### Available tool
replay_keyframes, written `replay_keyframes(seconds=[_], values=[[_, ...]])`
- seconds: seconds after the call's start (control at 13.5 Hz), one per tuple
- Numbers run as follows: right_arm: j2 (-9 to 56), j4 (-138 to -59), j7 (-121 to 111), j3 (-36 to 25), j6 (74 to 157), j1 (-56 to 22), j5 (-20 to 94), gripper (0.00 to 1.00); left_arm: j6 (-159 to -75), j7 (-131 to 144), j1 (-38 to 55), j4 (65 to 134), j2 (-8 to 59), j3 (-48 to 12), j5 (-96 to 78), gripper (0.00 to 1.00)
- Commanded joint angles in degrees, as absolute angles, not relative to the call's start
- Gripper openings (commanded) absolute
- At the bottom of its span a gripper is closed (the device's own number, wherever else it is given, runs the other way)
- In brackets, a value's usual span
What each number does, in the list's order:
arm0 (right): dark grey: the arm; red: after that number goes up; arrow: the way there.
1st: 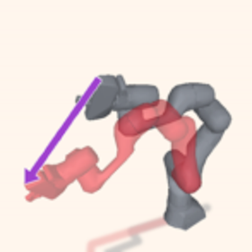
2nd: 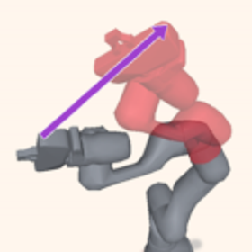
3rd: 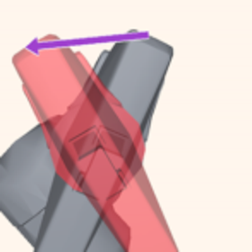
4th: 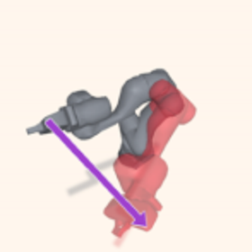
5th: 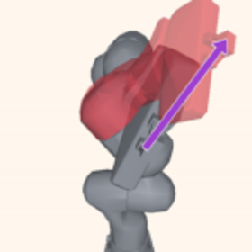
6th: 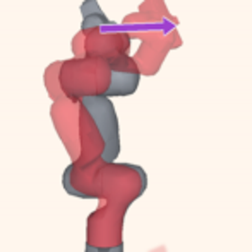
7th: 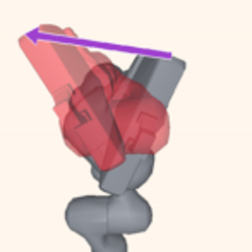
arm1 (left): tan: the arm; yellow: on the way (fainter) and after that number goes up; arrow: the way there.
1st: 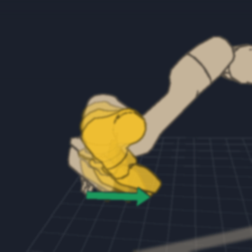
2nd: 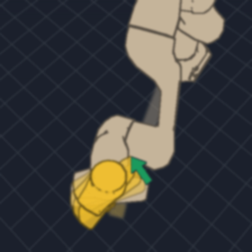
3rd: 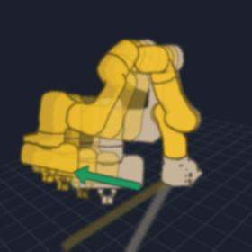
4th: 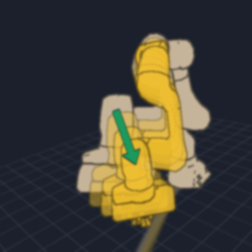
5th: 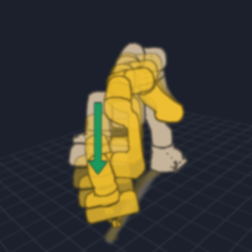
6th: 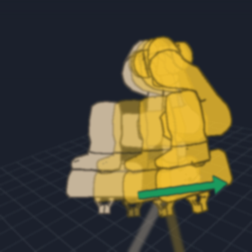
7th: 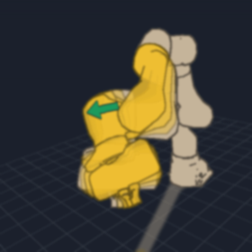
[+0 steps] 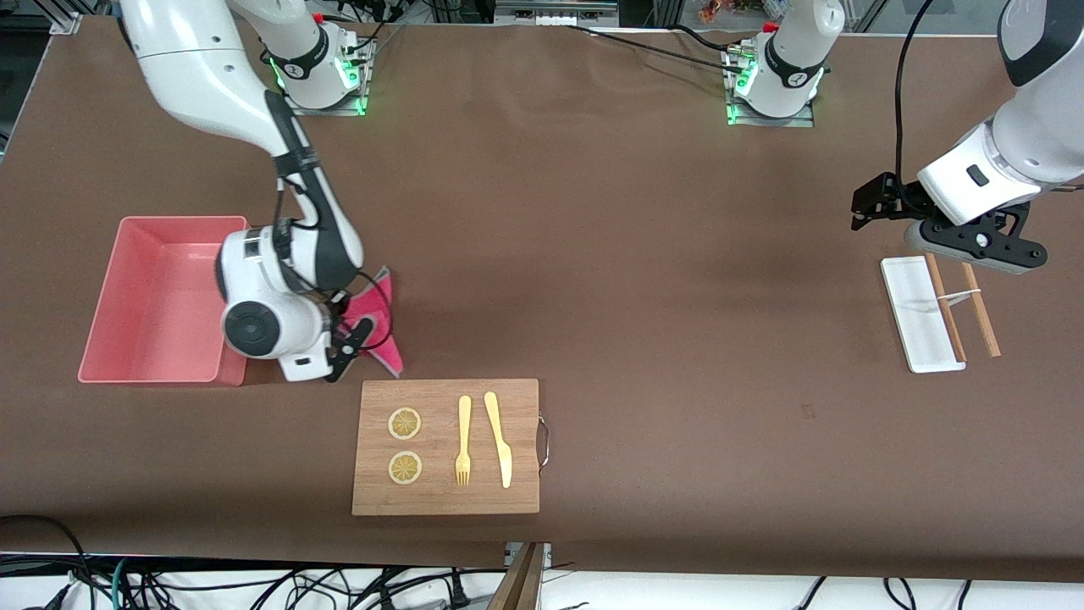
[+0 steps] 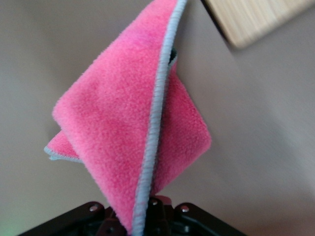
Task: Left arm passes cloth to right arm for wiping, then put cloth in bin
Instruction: 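Wipe the table beside the wooden board with the cloth in the right gripper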
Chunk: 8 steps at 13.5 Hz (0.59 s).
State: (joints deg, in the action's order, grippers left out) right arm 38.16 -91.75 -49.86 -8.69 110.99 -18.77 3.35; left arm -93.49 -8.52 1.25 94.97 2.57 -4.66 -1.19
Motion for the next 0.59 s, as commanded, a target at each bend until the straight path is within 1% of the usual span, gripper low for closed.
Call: replay_keyframes(seconds=[0.0, 0.15, 0.37, 0.52], values=[[36.6, -93.3, -57.9, -8.1, 110.9, -14.3, 1.1, 0.00, -93.4, -10.0, 0.6, 95.2, 2.1, -4.9, -2.7, 1.00], [35.7, -93.3, -61.9, -8.2, 110.8, -12.3, -0.1, 0.00, -93.5, -10.0, 0.6, 95.2, 2.1, -4.8, -2.7, 1.00], [32.2, -93.3, -63.3, -8.2, 109.5, -11.5, -2.1, 0.00, -93.4, -10.0, 0.6, 95.2, 2.1, -4.8, -2.7, 1.00], [28.1, -93.2, -62.8, -8.2, 105.2, -11.5, -2.2, 0.00, -93.5, -10.0, 0.6, 95.2, 2.1, -4.8, -2.7, 1.00]])
